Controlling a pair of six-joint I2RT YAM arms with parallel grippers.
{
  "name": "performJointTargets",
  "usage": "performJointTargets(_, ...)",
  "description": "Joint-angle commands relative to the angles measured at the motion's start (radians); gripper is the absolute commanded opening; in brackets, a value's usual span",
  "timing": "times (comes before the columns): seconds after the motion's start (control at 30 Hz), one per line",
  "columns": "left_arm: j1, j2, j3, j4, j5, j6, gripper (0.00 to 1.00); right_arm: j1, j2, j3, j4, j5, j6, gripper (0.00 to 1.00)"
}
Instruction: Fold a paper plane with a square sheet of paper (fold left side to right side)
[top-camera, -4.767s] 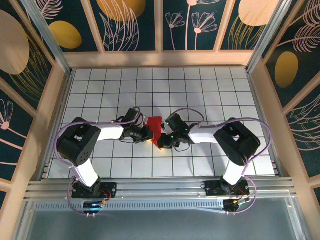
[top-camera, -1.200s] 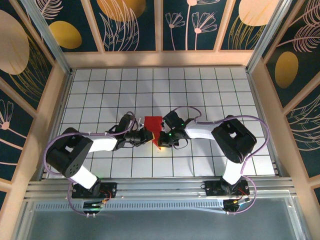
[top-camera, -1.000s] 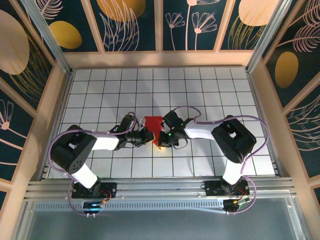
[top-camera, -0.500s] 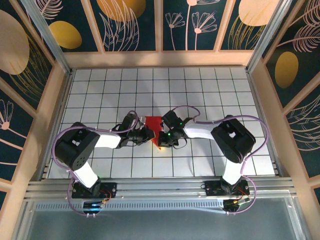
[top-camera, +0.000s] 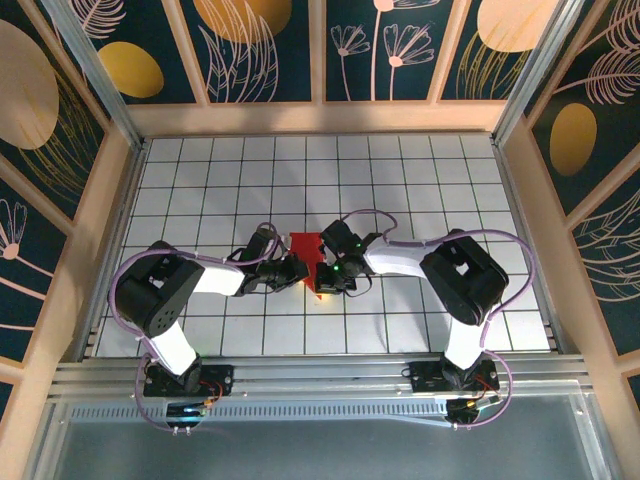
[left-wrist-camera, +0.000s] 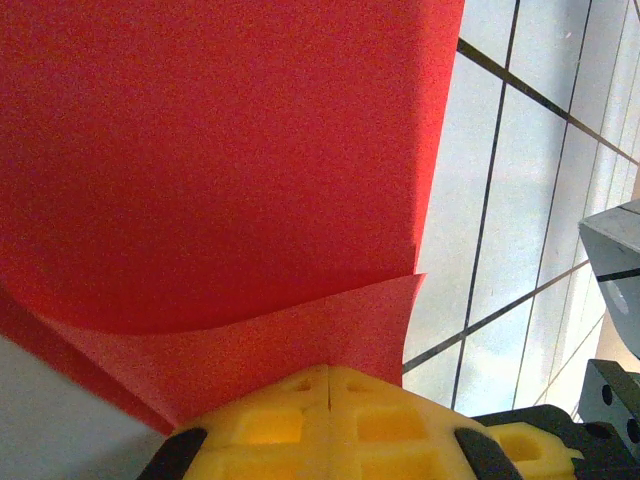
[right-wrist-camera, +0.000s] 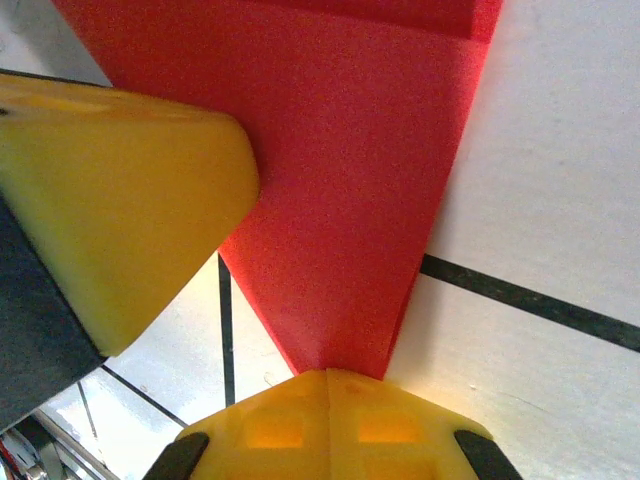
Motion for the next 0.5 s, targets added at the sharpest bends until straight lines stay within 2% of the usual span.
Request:
performJointTargets(0.0,0.002,0.020,0.005,-0.062,-0.101,0.008,0.02,0.003,0.102,-0.051,-0.147,0.196,-0.025,0.00)
performJointTargets(0.2,0.032,0.018,0.034,-0.091,-0.126,0.037,0.03,0.006,0.104,-0.053,-0.150,0.193,-0.026,0.00)
performJointTargets(0.47,0.124,0.018,0.076,-0.121,-0.133,0.092,0.03,0.009,0.100,-0.056,-0.148,0.193,-0.026,0.00)
